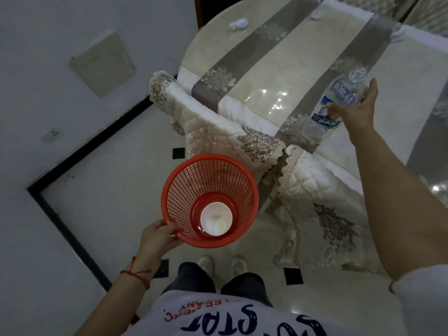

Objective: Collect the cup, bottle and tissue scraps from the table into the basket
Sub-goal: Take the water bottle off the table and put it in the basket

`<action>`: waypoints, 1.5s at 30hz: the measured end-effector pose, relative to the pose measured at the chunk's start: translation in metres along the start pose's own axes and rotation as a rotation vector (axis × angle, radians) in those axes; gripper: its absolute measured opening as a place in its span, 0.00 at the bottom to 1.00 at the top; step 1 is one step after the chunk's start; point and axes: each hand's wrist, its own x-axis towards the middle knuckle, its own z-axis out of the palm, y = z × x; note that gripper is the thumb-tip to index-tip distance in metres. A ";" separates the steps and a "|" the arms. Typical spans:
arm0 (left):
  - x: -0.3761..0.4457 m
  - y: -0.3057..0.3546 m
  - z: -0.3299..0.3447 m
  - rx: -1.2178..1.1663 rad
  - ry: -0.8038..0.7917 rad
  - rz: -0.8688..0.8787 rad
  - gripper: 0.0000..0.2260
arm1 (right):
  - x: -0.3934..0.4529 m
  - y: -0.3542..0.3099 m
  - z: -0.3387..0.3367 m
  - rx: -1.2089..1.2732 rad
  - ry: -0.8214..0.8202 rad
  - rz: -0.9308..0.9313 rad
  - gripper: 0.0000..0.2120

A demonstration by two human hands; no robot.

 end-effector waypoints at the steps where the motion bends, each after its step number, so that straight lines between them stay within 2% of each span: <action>1: 0.000 0.000 0.001 0.006 0.003 0.001 0.11 | 0.003 0.001 0.000 0.005 -0.010 0.006 0.48; 5: -0.001 0.001 0.005 -0.002 0.026 -0.006 0.11 | 0.014 0.009 0.001 -0.029 -0.008 0.001 0.45; 10: -0.002 -0.002 0.005 0.000 0.061 -0.012 0.10 | 0.002 0.003 0.013 -0.136 0.078 -0.072 0.43; 13: -0.002 -0.004 0.003 -0.021 0.075 -0.001 0.09 | -0.018 -0.019 0.028 -0.039 0.080 -0.155 0.43; 17: -0.001 -0.007 -0.002 -0.045 0.096 0.005 0.09 | -0.058 -0.068 0.054 0.162 -0.006 -0.302 0.41; 20: -0.001 -0.009 -0.008 -0.087 0.121 0.004 0.10 | -0.099 -0.098 0.083 0.299 -0.225 -0.335 0.36; 23: -0.004 -0.010 -0.015 -0.136 0.130 0.019 0.10 | -0.147 -0.100 0.127 0.251 -0.537 -0.287 0.35; 26: -0.008 -0.012 -0.023 -0.233 0.143 0.030 0.09 | -0.198 -0.079 0.171 0.113 -0.791 -0.207 0.40; 28: -0.010 -0.015 -0.030 -0.306 0.171 0.026 0.08 | -0.230 -0.060 0.195 -0.017 -0.909 -0.208 0.43; 35: -0.014 -0.041 -0.060 -0.367 0.331 -0.011 0.03 | -0.297 -0.017 0.245 -0.296 -1.231 -0.266 0.40; 37: -0.015 -0.052 -0.070 -0.348 0.370 -0.029 0.03 | -0.300 -0.016 0.254 -0.361 -1.251 -0.307 0.38; 39: -0.018 -0.060 -0.080 -0.392 0.389 -0.036 0.03 | -0.298 -0.016 0.260 -0.352 -1.214 -0.419 0.29; 41: -0.020 -0.064 -0.090 -0.456 0.412 -0.036 0.04 | -0.295 -0.013 0.264 -0.351 -1.155 -0.469 0.24; 45: -0.019 -0.069 -0.109 -0.494 0.490 -0.024 0.07 | -0.288 0.007 0.263 -0.338 -1.067 -0.387 0.18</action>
